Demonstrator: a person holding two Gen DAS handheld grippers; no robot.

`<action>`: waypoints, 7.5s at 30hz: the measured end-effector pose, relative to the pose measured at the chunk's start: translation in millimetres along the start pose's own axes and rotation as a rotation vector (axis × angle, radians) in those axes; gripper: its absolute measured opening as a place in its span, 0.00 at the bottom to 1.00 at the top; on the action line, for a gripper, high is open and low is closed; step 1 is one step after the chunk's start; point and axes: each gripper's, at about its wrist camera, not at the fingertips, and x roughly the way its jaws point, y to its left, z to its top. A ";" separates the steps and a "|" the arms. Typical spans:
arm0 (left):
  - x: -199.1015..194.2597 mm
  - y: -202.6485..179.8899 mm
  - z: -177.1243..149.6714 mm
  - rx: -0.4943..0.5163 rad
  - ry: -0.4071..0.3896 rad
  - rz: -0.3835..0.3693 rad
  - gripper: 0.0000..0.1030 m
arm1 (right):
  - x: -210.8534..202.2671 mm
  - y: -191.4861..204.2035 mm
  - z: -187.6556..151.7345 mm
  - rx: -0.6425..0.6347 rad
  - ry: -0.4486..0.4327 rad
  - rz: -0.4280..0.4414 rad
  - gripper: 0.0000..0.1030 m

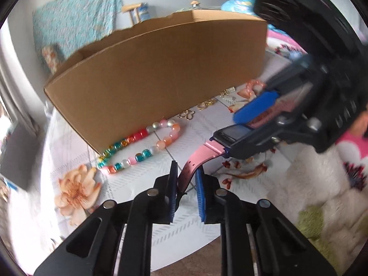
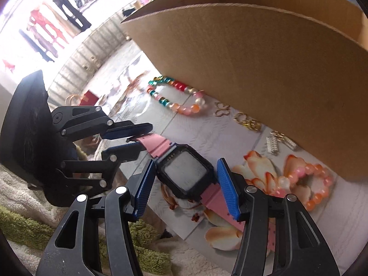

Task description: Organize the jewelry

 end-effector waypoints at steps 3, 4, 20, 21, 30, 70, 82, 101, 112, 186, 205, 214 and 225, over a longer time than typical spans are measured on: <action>-4.3 12.6 -1.5 -0.052 0.020 -0.040 0.13 | -16.4 -2.6 -16.1 0.020 -0.069 -0.073 0.56; -3.1 14.2 -0.5 -0.062 0.024 -0.049 0.13 | -19.2 -2.5 -21.6 0.018 -0.081 -0.108 0.56; 0.0 9.2 -2.7 -0.066 0.028 -0.002 0.08 | -34.5 2.8 -60.3 -0.065 -0.176 -0.551 0.06; -1.6 8.1 -2.3 -0.068 0.021 0.000 0.05 | -37.7 4.1 -61.8 -0.061 -0.194 -0.568 0.05; -60.4 9.5 17.2 -0.068 -0.139 0.021 0.05 | -88.2 41.8 -68.4 -0.107 -0.385 -0.706 0.01; 50.9 136.7 203.8 -0.179 0.143 0.051 0.48 | -39.0 -85.5 146.7 0.089 0.039 -0.535 0.43; -73.7 136.3 140.6 -0.199 -0.121 0.031 0.86 | -166.9 -32.3 97.5 0.141 -0.298 -0.436 0.44; 6.7 57.3 -18.8 -0.290 0.189 0.105 0.94 | -62.4 29.5 -45.6 0.332 -0.230 -0.538 0.66; 3.7 52.2 -21.7 -0.292 0.180 0.136 0.96 | -70.4 57.3 -43.3 0.225 -0.270 -0.765 0.92; -27.7 60.1 -40.2 -0.337 0.064 0.057 0.13 | 34.2 82.7 10.3 0.151 -0.178 -0.212 0.06; -22.5 45.5 -28.7 -0.343 0.122 -0.006 0.12 | 7.7 48.3 -8.3 0.291 -0.210 -0.156 0.25; -23.8 45.0 -30.4 -0.353 0.118 0.007 0.12 | 35.7 69.5 16.1 0.147 -0.188 -0.236 0.17; -22.8 42.3 -28.1 -0.339 0.124 0.030 0.12 | 34.3 61.5 -1.5 0.155 -0.172 -0.286 0.08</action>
